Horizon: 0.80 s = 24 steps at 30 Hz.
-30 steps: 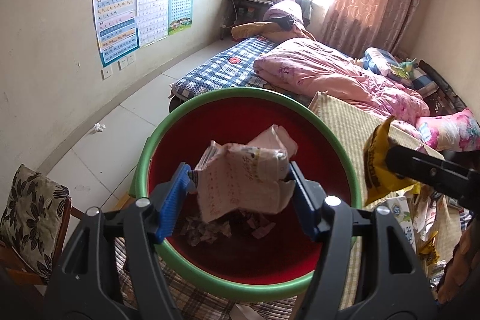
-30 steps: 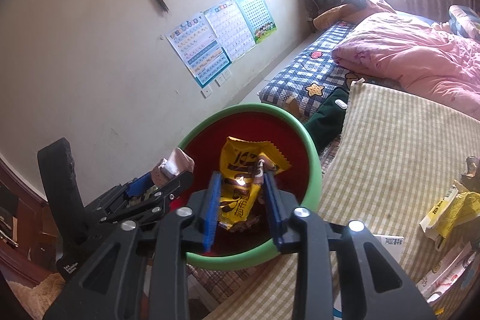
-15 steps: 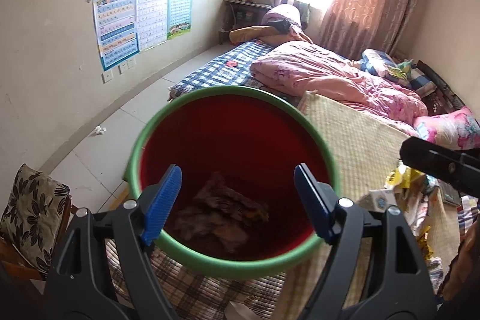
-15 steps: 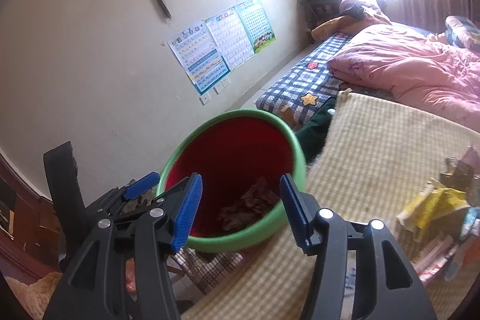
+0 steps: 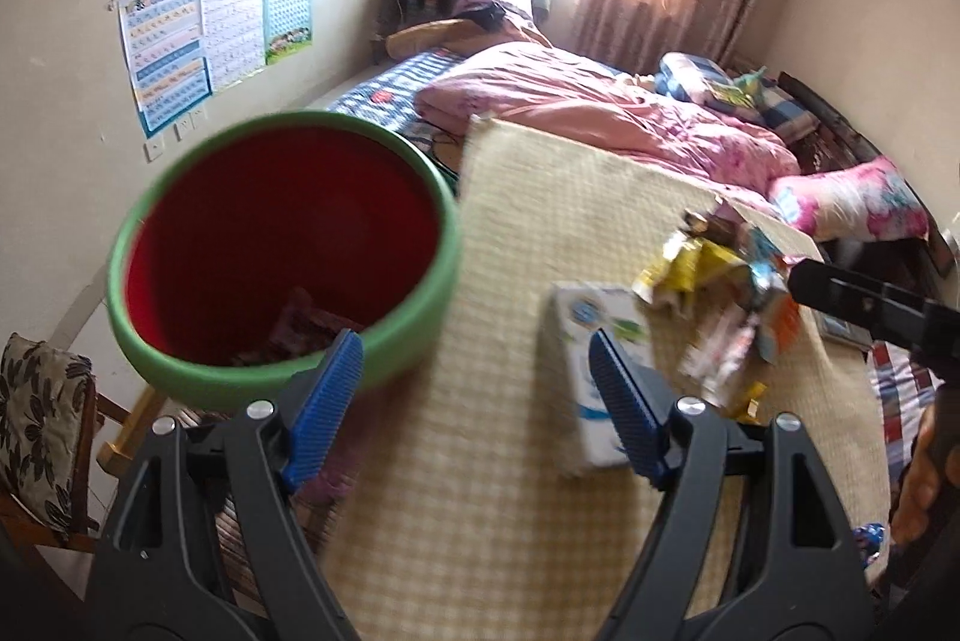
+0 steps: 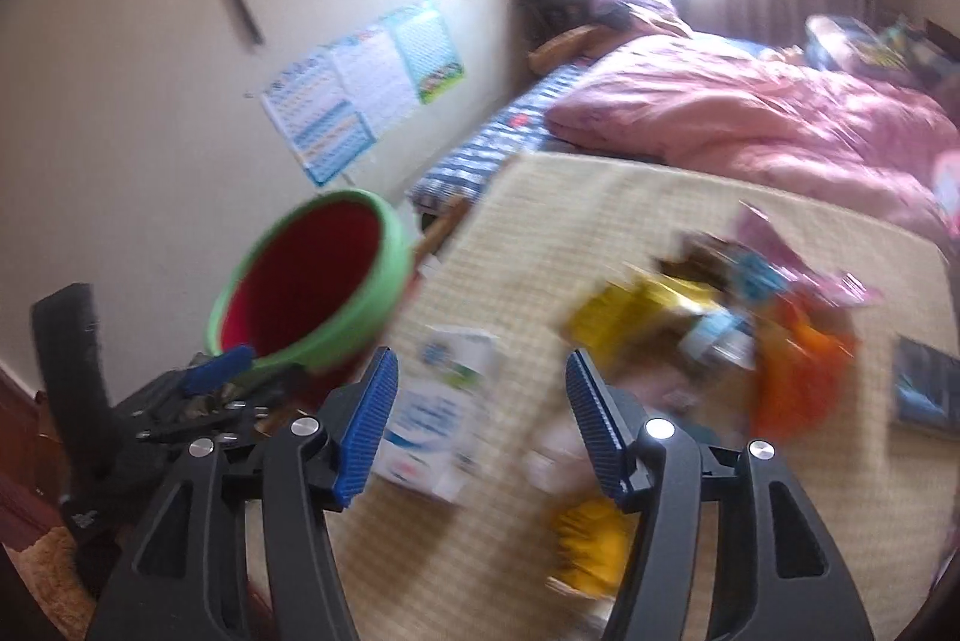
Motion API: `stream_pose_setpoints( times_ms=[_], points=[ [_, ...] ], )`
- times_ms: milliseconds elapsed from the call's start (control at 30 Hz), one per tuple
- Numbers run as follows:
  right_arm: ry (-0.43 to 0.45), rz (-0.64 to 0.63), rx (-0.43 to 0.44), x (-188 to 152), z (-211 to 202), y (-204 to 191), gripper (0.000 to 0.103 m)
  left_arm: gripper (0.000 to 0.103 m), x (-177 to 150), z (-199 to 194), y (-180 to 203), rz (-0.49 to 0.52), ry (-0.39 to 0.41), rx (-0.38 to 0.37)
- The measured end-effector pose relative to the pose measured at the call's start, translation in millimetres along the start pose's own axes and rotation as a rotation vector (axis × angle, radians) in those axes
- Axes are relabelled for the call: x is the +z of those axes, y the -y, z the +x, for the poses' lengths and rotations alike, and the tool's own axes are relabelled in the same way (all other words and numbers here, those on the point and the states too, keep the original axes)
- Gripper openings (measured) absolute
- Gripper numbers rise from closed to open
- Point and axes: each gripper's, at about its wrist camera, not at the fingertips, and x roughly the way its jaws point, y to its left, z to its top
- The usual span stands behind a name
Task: Collect trash
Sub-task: 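Move both open tools back to the table toward the milk carton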
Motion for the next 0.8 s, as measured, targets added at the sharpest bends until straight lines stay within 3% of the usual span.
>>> stream_pose_setpoints(
  times_ms=[167, 367, 567, 800],
  points=[
    [-0.075, 0.033, -0.033, -25.4, -6.2, 44.0, 0.058, 0.075, -17.5, -1.2, 26.7, -0.008, -0.023, -0.001],
    [-0.161, 0.034, 0.006, -51.2, 4.7, 59.5, 0.058, 0.075, -34.0, -6.9, 50.9, -0.026, -0.031, 0.010],
    [-0.201, 0.128, 0.109, -39.5, 30.0, 67.1, 0.058, 0.075, -46.0, -12.5, 59.9, -0.050, -0.045, 0.046],
    [-0.231, 0.240, 0.102, -21.0, 65.5, 66.6, 0.061, 0.075, -52.2, -22.4, 51.8, -0.078, -0.041, 0.100]
  ],
)
